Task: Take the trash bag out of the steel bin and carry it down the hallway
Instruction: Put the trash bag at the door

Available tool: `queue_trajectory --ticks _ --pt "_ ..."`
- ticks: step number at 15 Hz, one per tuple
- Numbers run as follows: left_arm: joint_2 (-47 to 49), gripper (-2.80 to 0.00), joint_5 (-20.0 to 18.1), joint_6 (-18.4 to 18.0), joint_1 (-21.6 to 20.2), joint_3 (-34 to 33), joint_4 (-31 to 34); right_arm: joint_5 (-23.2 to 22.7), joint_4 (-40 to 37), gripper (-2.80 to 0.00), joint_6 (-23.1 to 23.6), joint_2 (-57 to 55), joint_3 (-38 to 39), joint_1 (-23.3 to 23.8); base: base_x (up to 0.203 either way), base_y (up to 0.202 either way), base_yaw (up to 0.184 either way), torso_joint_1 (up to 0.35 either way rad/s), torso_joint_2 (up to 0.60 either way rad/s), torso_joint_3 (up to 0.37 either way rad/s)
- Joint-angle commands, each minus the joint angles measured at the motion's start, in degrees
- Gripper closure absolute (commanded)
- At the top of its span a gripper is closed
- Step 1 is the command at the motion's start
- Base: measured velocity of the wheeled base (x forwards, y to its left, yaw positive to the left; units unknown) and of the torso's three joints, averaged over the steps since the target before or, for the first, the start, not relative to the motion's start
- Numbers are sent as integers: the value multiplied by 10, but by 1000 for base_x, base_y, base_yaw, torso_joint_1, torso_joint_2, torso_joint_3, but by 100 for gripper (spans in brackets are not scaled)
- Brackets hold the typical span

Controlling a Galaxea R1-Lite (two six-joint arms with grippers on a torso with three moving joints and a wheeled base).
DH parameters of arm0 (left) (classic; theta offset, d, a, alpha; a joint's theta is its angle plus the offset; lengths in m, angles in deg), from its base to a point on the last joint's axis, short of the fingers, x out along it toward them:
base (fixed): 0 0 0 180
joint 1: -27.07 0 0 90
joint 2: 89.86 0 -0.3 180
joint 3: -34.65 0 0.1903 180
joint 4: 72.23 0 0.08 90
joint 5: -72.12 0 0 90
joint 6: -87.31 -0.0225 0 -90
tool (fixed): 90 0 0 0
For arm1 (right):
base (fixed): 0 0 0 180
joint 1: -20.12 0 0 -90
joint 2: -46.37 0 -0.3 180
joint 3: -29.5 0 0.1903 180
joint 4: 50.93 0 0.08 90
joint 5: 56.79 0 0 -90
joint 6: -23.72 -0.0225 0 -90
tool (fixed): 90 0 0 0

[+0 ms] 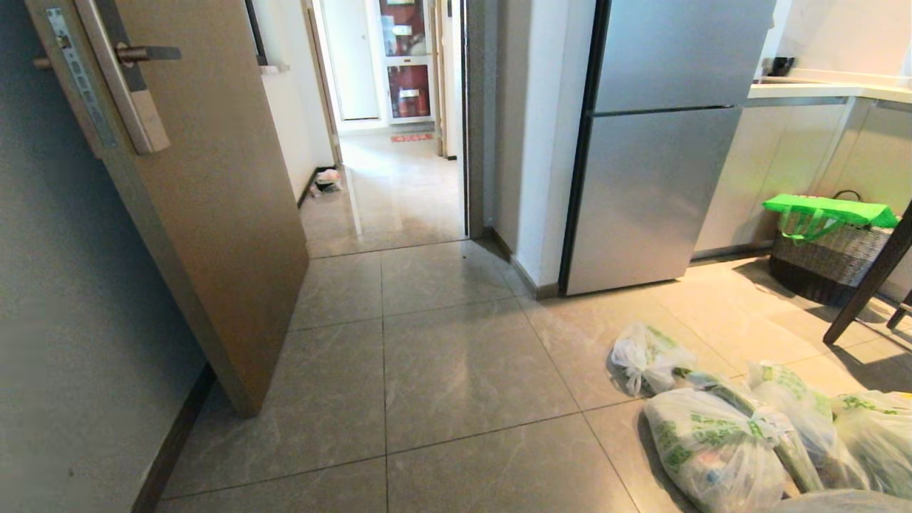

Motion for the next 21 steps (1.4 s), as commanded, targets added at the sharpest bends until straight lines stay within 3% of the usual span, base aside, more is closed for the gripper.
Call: queue_trajectory --ticks 1,13,21 --pt "0 0 0 0 0 -1 0 1 2 0 -3 0 1 0 0 0 0 0 0 0" --pt "0 0 0 1 0 -1 0 2 1 0 -8 0 1 0 0 -3 57 2 1 1" --pt "0 0 0 1 0 -2 0 2 0 0 -8 0 1 0 182 0 2 3 2 3"
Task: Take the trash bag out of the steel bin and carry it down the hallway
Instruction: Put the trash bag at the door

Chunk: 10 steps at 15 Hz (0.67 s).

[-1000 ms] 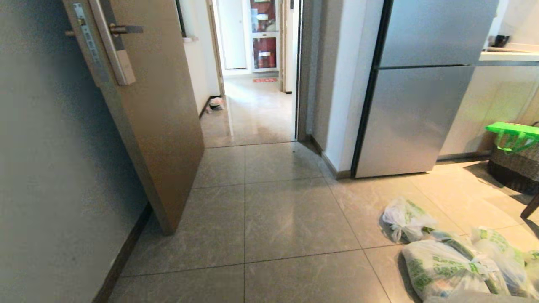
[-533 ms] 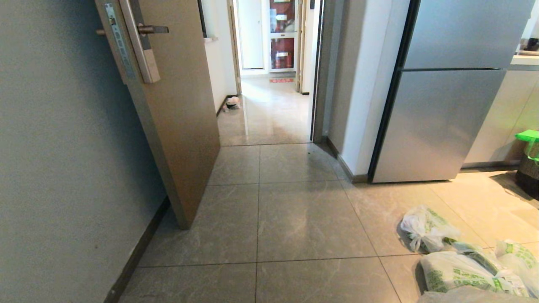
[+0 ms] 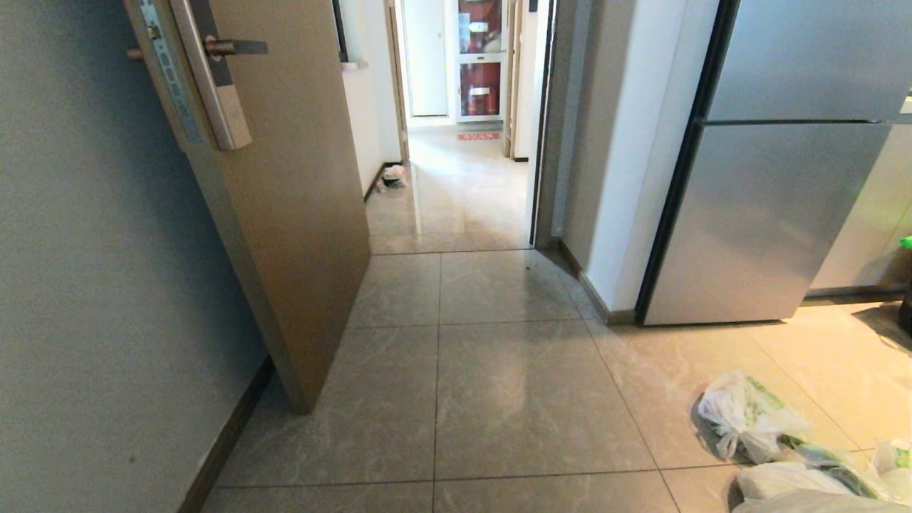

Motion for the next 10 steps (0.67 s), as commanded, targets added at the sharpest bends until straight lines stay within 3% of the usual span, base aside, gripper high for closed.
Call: queue_trajectory --ticks 1,10 --pt "0 0 0 0 0 -1 0 0 1 0 0 0 1 0 191 0 1 2 5 2" --pt "0 0 0 0 0 -2 0 0 1 0 0 1 1 0 194 0 1 1 2 2"
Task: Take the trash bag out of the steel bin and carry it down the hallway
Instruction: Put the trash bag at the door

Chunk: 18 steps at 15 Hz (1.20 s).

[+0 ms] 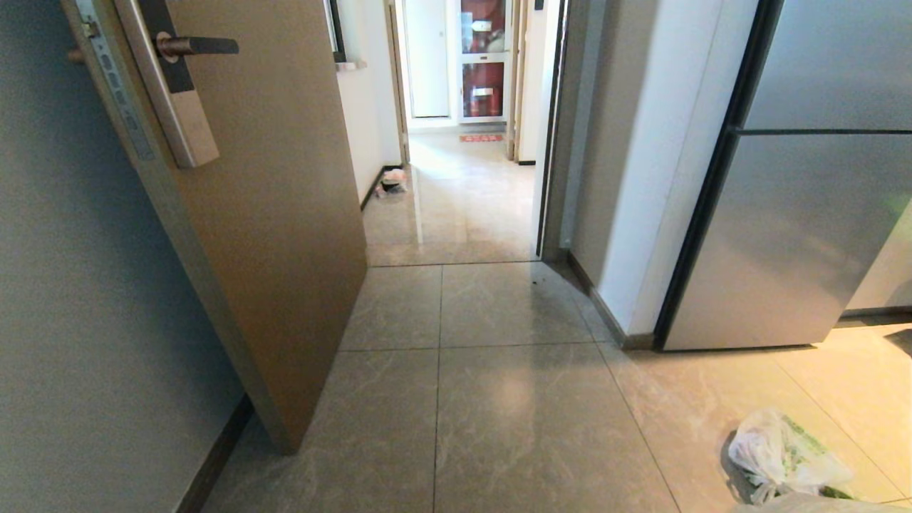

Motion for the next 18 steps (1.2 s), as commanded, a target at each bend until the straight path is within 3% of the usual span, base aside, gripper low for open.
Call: queue_trajectory --ticks 1,8,11,18 --pt "0 0 0 0 0 -1 0 0 0 0 0 1 1 0 192 0 1 5 2 2" --pt "0 0 0 0 0 -1 0 0 0 0 0 1 1 0 192 -3 1 3 2 2" --pt "0 0 0 0 0 -2 0 0 0 0 -1 1 1 0 191 -127 5 5 3 4" --pt "0 0 0 1 0 -1 1 0 0 0 -1 1 1 1 6 -22 0 1 1 0"
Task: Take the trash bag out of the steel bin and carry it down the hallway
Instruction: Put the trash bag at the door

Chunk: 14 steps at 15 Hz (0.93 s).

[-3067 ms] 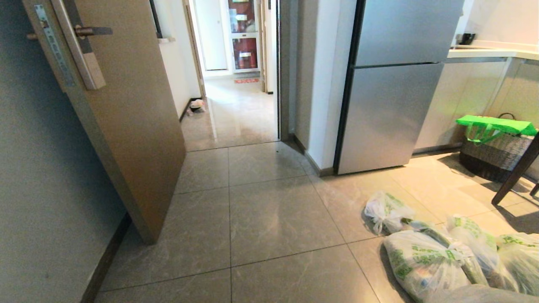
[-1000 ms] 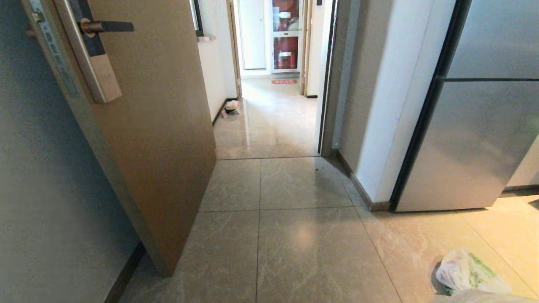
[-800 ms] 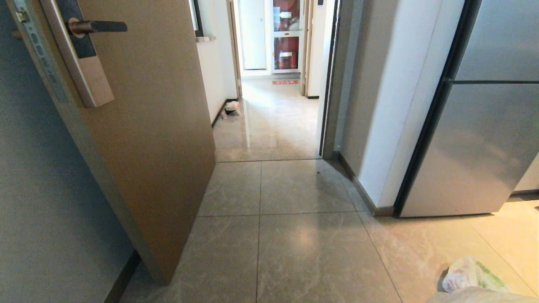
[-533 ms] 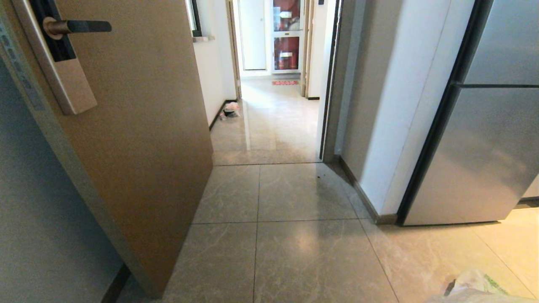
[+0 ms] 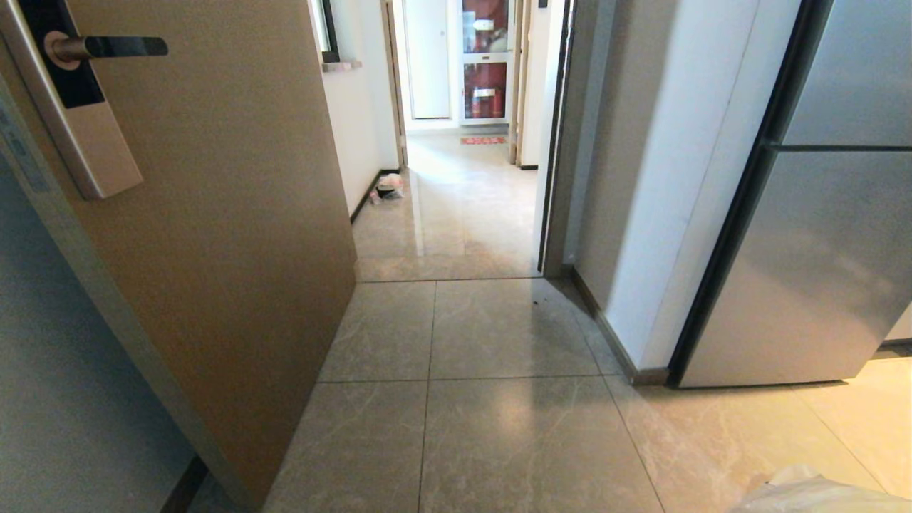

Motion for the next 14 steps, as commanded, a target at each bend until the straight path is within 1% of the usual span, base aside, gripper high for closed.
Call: queue_trajectory --ticks 1,2,3,14 --pt "0 0 0 1 0 -2 0 0 0 0 0 1 1 0 0 0 0 0 0 0" --pt "0 0 0 1 0 -2 0 0 0 0 0 1 1 0 0 0 0 0 0 0" --pt "0 0 0 1 0 -1 0 0 0 0 0 1 1 0 123 0 -3 4 -1 1" --pt "0 0 0 2 0 -2 0 -1 1 0 1 0 1 0 192 0 1 3 2 4"
